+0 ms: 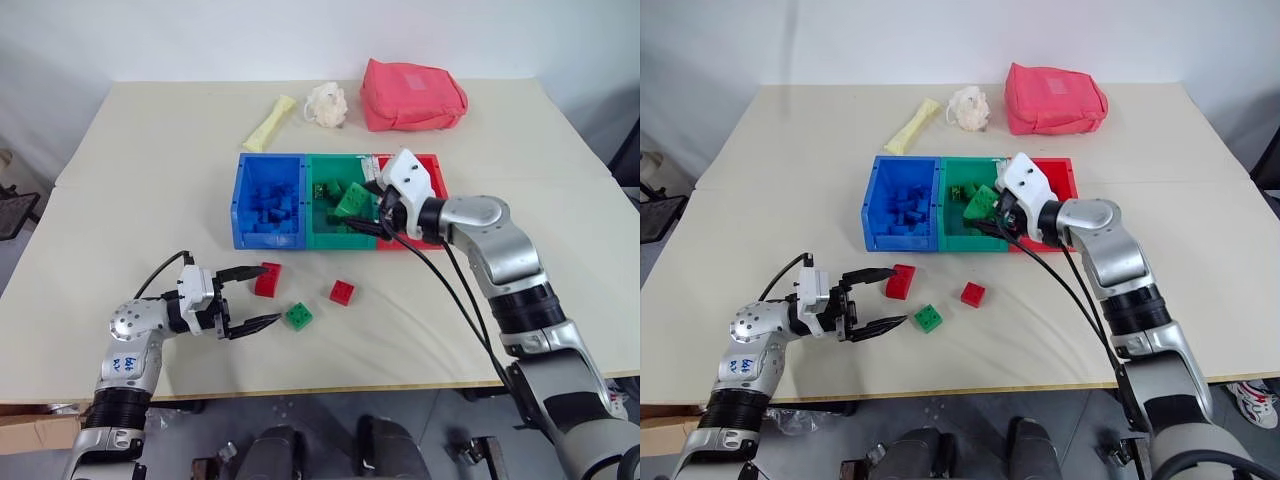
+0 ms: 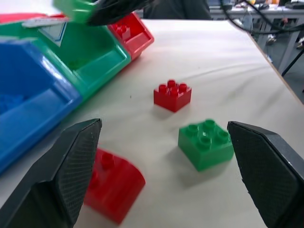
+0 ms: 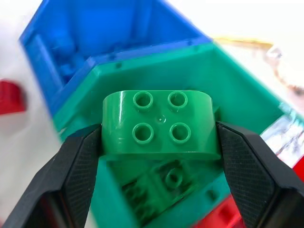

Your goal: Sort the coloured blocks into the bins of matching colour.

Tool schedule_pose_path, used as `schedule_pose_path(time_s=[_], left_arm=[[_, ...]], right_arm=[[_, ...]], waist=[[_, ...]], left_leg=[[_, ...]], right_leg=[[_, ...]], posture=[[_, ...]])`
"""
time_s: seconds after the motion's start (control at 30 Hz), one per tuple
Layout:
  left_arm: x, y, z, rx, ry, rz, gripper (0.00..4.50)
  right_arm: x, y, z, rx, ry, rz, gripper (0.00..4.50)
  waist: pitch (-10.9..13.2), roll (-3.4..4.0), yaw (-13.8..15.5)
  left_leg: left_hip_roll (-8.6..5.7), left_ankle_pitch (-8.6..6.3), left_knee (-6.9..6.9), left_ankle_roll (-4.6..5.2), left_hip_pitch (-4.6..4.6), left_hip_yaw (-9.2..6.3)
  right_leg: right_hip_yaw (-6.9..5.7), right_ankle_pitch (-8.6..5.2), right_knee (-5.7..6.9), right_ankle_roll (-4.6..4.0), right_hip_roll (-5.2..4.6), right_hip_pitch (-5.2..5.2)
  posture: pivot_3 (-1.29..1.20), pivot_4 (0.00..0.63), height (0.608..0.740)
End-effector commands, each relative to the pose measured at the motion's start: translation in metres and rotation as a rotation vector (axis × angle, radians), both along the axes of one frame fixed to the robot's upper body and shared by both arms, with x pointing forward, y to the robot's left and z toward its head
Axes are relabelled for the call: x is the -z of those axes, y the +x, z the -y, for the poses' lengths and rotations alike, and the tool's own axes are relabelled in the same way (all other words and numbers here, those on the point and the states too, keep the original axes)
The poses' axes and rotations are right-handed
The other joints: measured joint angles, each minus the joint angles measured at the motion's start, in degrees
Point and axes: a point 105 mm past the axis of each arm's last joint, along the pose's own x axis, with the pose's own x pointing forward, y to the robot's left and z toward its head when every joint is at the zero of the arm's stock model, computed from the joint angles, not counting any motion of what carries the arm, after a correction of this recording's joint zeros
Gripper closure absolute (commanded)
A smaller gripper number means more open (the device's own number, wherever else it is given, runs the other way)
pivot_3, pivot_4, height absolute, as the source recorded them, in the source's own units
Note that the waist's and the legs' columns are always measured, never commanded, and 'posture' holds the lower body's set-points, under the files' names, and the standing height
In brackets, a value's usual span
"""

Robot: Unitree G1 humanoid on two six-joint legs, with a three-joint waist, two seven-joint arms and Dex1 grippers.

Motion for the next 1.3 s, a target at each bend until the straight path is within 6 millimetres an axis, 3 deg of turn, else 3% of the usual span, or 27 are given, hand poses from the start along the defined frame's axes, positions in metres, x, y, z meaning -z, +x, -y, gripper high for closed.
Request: schedule_pose_path(time_s=[0.03, 0.3, 0.57, 0.73, 0.93, 1.2, 1.3], left_arm=[[-0.008, -0.003, -0.003, 0.021, -0.016, 0.017, 0.00], [-0.008, -0.005, -0.012, 0.057, 0.020, -0.002, 0.00], [-0.004, 0.003, -0.022, 0.064, 0.070, -0.003, 0.00], [-0.003, 0.007, -0.023, 0.058, 0.067, -0.003, 0.00], [0.000, 0.009, -0.025, 0.060, 0.065, -0.012, 0.00], [0.001, 0.009, -0.028, 0.063, 0.069, -0.019, 0.00], [0.001, 0.009, -0.029, 0.065, 0.070, -0.021, 0.00]], right_arm=[[-0.014, 0.003, -0.001, -0.008, 0.014, 0.060, 0.04], [-0.020, -0.001, 0.002, -0.031, 0.011, 0.083, 0.04], [0.002, -0.044, 0.021, -0.162, -0.040, 0.032, 0.04], [0.017, -0.073, 0.047, -0.195, -0.058, -0.010, 0.04], [0.043, -0.120, 0.101, -0.174, -0.089, -0.140, 0.04], [0.051, -0.149, 0.154, -0.059, -0.117, -0.202, 0.04], [0.051, -0.154, 0.160, -0.049, -0.123, -0.204, 0.04]], waist=[[0.0, 0.00, 0.1], [0.0, 0.01, 0.0], [0.0, 0.01, 0.3], [0.0, 0.01, 0.5], [0.0, 0.00, 1.3], [0.0, -0.01, 1.9], [0.0, -0.02, 2.0]], left_leg=[[0.00, 0.00, 0.00, 0.00, 0.00, -0.01], [0.00, 0.00, 0.01, 0.00, 0.00, -0.01], [-0.05, 0.00, 0.01, 0.01, -0.02, -0.03], [-0.03, 0.00, 0.02, 0.01, -0.02, -0.02], [-0.05, -0.01, 0.03, 0.03, 0.00, 0.01], [0.04, -0.01, 0.09, 0.05, 0.03, 0.09], [0.03, -0.01, 0.10, 0.05, 0.02, 0.09]], right_leg=[[0.00, 0.00, 0.00, 0.00, 0.00, 0.00], [0.00, 0.00, 0.03, 0.00, -0.01, 0.01], [-0.03, 0.00, -0.03, 0.00, -0.06, 0.04], [-0.03, 0.00, -0.03, 0.00, -0.04, 0.04], [-0.05, 0.00, -0.10, 0.00, -0.08, 0.11], [-0.01, 0.01, -0.27, 0.02, -0.05, 0.20], [-0.03, 0.01, -0.28, 0.02, -0.07, 0.21]], posture=[[0.00, 0.150, 0.740], [0.00, 0.150, 0.740], [0.00, 0.150, 0.740], [0.00, 0.150, 0.740], [0.00, 0.150, 0.740], [0.00, 0.150, 0.740], [0.00, 0.150, 0.740]])
